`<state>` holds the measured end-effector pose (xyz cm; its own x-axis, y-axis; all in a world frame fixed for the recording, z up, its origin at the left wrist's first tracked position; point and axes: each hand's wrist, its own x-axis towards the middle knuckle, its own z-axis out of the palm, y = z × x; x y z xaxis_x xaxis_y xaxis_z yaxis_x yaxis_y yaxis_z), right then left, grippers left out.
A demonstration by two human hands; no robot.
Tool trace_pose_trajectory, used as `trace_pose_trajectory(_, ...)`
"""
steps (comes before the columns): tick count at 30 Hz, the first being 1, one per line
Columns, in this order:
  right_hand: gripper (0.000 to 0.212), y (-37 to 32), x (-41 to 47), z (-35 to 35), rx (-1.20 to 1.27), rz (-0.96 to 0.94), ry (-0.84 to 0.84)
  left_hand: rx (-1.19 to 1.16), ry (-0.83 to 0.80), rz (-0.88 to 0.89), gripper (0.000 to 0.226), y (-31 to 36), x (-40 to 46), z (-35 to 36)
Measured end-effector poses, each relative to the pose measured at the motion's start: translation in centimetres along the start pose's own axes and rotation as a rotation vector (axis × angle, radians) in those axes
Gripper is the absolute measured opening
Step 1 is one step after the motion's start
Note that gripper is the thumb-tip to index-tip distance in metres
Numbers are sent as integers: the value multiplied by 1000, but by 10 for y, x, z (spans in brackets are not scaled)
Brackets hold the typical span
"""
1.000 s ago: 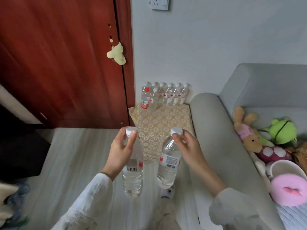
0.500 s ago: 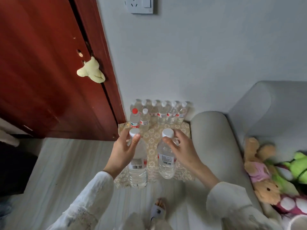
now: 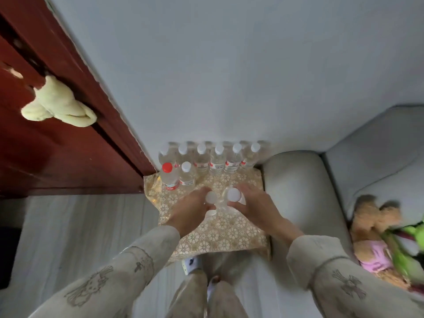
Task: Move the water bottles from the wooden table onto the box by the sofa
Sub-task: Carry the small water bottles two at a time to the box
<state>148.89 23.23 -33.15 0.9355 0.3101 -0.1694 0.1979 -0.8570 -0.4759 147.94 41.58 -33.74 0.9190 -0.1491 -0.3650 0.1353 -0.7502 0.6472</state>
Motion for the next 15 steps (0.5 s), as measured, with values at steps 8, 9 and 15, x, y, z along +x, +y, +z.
trace_pose_trajectory(8,30,43,84,37,-18,110,-166,116,-41,12,38,-27,84,18)
trace_pose_trajectory(9,29,48,92,42,-1,135,-180,117,-40,-12,39,-29,91,20)
trace_pose_trajectory(15,32,62,119,64,110,183,-219,72,23,-105,38,-30,120,31)
